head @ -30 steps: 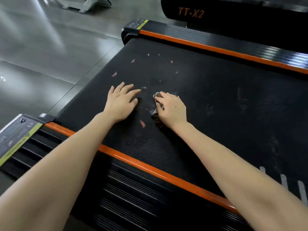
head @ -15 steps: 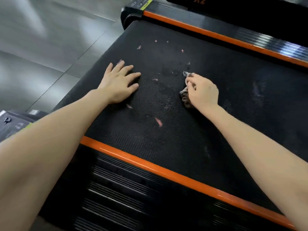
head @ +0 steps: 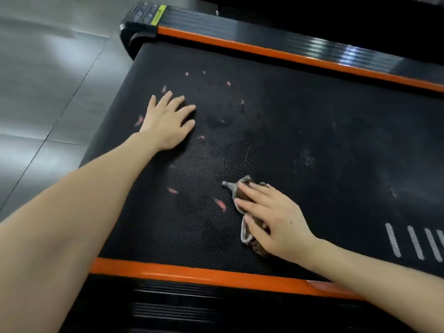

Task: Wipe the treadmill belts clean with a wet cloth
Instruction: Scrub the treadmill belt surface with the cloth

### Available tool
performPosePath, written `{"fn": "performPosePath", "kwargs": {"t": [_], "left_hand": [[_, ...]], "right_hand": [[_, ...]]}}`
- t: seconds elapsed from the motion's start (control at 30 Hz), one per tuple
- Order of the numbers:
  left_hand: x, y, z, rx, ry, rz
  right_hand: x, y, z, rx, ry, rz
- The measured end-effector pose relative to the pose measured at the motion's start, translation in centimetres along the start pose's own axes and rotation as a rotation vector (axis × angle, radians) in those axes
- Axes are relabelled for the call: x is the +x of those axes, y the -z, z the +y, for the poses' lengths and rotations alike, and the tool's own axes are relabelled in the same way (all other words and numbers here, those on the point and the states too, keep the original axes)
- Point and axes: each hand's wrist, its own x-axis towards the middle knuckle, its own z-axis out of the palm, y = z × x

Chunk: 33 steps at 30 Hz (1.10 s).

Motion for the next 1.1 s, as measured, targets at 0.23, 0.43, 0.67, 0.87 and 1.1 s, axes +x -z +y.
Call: {"fn": "performPosePath", "kwargs": {"t": [0.23, 0.43, 0.67, 0.87, 1.1], "left_hand": [[1.3, 0.1, -0.7, 0.018, -0.031, 0.021], [3.2, -0.5, -1.6, -0.012, 0.016, 0.013], [6.3, -1.0, -2.2, 0.002, 0.036, 0.052], [6.5, -1.8, -2.5, -0.030, 0.023, 0.131], [6.4, -1.8, -2.5, -0.023, 0.029, 0.105]], "right_hand": [[4.5, -1.4, 1.3, -0.168, 0.014, 0.026], [14.7, -3.0, 6.1, -0.153, -0.457, 0.224], [20.9, -2.6, 12.3, -0.171, -0.653, 0.219], [26.6, -2.1, 16.2, -0.155, -0.706, 0.250], [14.9, -3.0, 6.8, -0.002, -0.072, 0.169]]}}
